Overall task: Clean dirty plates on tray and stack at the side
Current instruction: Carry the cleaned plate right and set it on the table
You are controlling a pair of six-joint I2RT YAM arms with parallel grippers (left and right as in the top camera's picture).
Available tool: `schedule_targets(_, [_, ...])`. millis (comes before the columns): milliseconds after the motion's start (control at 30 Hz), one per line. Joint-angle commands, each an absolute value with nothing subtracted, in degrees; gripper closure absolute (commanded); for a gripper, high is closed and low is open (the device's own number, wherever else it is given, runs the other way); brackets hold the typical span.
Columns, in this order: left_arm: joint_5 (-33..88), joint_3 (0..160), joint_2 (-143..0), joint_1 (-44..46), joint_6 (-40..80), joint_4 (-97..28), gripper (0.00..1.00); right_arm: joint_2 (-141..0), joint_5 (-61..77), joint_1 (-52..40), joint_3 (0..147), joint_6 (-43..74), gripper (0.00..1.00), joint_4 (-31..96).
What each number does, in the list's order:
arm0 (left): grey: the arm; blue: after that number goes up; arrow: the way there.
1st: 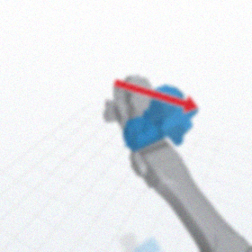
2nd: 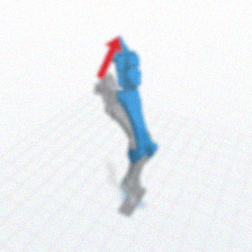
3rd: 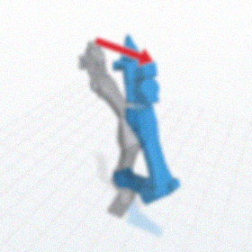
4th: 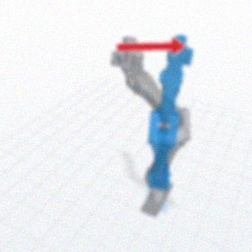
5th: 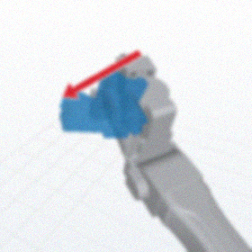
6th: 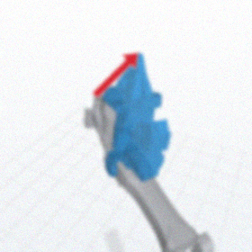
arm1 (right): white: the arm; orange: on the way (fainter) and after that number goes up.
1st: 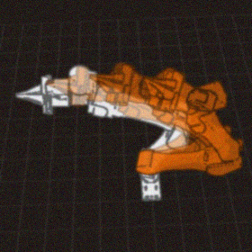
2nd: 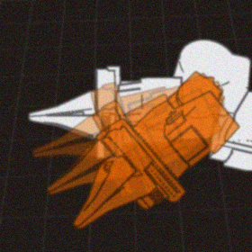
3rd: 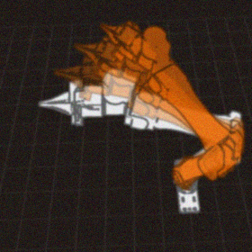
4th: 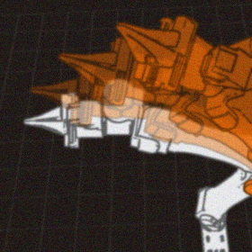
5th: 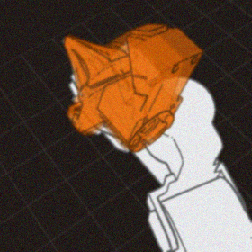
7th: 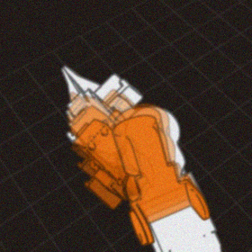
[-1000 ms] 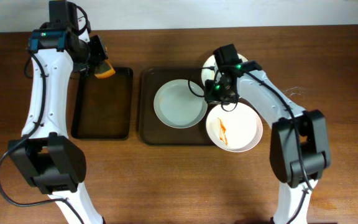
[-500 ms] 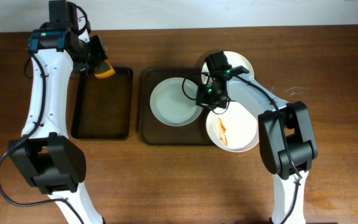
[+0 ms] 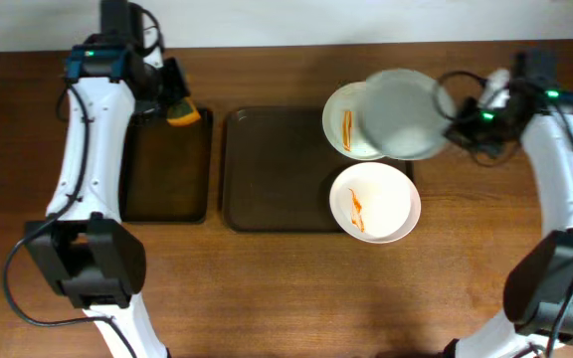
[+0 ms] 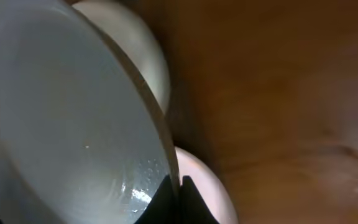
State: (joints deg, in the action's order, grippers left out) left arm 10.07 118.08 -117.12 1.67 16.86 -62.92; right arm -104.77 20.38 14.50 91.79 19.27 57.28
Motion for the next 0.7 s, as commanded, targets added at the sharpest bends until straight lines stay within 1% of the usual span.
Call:
schedule_targets(0, [9.6,118.1,-118.6,6.4,14.0,-62.7,1.0,-104.4,8.1,21.5,89.3,21.0,0.96,58.0])
schedule_targets(67, [8.5,118.1,-119.8,7.9,14.0,-62.5,1.0,-104.4,5.1,24.6,85.8,23.2,0.96,56.9])
schedule_targets(167, [8.8,118.1,-121.9,9.1,14.0,-62.5,1.0,-104.4,5.3,30.3,77.3,24.5,0.96,49.8])
schedule_targets(233, [8.8,118.1,-121.9,9.1,14.0,-62.3,1.0,-104.4,5.5,32.1,74.1,24.4,0.95,45.3])
schedule_targets(300, [8.8,118.1,-121.9,9.1,14.0,-62.0,1.0,-104.4,6.1,31.5,74.0,24.2,0.67,43.3])
schedule_targets(333, [8.8,118.1,-121.9,9.1,14.0,-61.9,1.0,-104.4,9.1,31.5,74.3,23.0,0.6,42.7])
schedule_targets(367, [8.8,118.1,-121.9,9.1,14.0,-61.8,1.0,-104.4,15.6,31.5,74.7,19.7,0.56,42.2])
schedule_targets(400, [8.8,118.1,-121.9,9.1,14.0,-61.8,1.0,-104.2,20.8,31.5,75.7,17.0,0.57,43.4])
schedule_targets(433, [8.8,118.1,-121.9,9.1,14.0,-61.8,1.0,-103.6,25.0,31.5,76.8,15.3,0.62,45.3])
schedule_targets(467, [8.8,118.1,-121.9,9.1,14.0,-61.8,1.0,-101.7,28.9,31.2,77.9,13.6,0.62,48.1])
schedule_targets(500, [8.8,118.1,-121.9,9.1,14.0,-61.8,1.0,-99.5,29.8,30.7,78.0,12.8,0.62,50.9])
schedule_targets(600, [8.8,118.1,-121.9,9.1,14.0,-61.8,1.0,-97.0,26.9,25.9,77.9,7.4,0.61,60.9])
schedule_targets(633, [8.8,118.1,-121.9,9.1,14.0,-61.8,1.0,-97.1,21.0,21.3,76.0,7.3,0.59,62.4])
schedule_targets(667, [8.8,118.1,-121.9,9.1,14.0,-61.8,1.0,-97.2,17.8,17.8,74.3,7.6,0.57,62.0])
